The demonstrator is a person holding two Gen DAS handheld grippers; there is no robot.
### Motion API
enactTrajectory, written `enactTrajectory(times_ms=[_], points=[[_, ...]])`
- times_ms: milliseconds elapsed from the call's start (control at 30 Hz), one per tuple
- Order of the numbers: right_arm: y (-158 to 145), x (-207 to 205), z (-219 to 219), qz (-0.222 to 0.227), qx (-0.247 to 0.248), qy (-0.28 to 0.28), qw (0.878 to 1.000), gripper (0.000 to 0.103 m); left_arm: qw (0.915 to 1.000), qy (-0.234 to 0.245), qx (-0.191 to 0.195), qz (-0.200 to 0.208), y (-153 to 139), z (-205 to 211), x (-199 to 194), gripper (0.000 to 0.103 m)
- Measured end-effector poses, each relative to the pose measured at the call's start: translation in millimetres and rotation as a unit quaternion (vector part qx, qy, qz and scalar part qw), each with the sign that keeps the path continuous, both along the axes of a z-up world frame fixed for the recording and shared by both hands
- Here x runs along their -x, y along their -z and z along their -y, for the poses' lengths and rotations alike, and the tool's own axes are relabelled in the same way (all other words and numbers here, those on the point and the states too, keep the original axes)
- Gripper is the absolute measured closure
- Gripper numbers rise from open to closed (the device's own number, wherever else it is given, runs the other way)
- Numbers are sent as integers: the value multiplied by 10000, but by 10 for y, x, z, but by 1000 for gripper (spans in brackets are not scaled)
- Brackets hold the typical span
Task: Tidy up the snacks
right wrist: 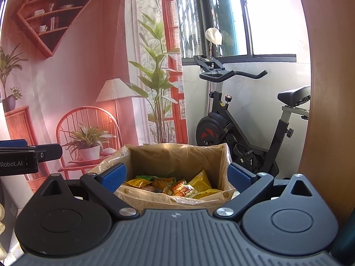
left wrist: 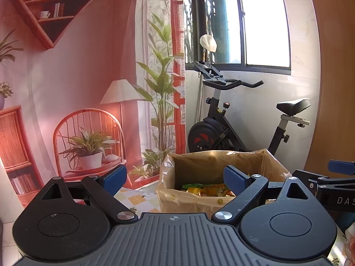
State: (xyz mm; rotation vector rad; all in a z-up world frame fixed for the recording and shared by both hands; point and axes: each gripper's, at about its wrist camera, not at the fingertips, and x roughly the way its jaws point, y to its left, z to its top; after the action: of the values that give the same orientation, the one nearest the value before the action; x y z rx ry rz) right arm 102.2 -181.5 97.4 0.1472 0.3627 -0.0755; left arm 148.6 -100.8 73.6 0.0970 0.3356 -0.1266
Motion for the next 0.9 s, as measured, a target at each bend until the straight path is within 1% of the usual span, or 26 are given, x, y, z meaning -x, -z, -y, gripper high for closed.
enactTrajectory(times_ms=[900], points=[[-1,7,-4,-8,12,1,10000,4,9999,-102,66,-45,42,7,23,8]])
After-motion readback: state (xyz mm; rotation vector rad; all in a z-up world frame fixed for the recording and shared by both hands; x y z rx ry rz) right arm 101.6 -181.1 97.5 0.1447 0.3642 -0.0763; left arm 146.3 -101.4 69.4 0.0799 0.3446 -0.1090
